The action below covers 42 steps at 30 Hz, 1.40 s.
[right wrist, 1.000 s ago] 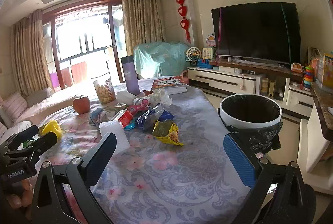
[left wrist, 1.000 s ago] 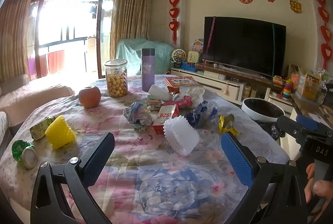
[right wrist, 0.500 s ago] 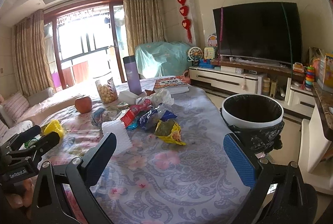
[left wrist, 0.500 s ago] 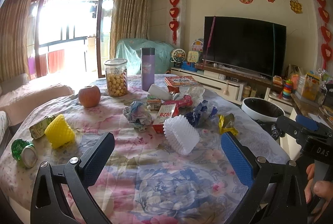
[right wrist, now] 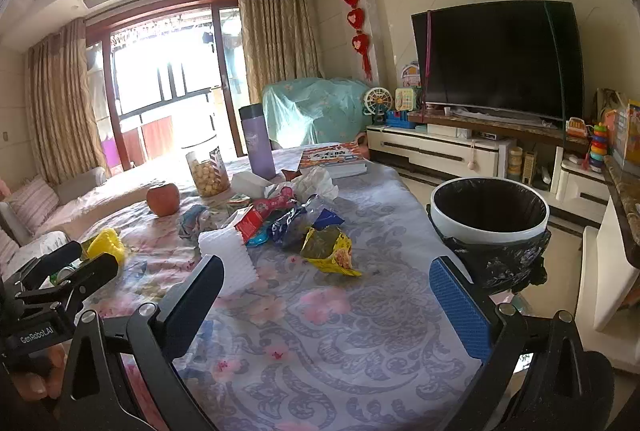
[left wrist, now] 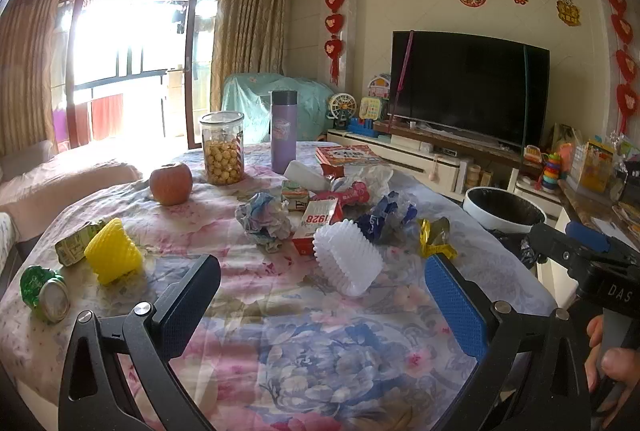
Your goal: Collect trash
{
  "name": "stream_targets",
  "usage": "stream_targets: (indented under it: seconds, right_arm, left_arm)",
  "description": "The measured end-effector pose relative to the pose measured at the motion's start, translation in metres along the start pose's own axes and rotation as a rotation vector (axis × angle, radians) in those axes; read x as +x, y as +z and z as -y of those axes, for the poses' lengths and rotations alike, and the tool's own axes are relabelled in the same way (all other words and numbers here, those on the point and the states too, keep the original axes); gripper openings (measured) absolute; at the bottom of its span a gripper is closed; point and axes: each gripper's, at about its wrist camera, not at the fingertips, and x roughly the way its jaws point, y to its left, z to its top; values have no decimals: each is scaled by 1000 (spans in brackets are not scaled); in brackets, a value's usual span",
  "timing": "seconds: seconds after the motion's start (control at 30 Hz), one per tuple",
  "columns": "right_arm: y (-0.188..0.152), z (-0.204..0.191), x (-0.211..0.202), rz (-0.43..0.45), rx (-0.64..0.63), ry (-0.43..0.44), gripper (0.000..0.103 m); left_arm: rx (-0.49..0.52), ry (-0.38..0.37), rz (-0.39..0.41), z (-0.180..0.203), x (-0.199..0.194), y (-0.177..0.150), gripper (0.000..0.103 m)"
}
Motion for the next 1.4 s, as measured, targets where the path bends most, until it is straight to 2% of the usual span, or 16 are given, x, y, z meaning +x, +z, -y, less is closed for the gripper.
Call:
stream_targets:
  seconds: [1.07,1.4]
  right_arm:
    - [-3,0,5,-22,19,19,103]
    - [-4,11,23,-83,46,43,103]
  left_arm:
    - [-12,-3,-12,-4,6,-6,102]
    - [-21,-16,-88,-7,30,-6,102]
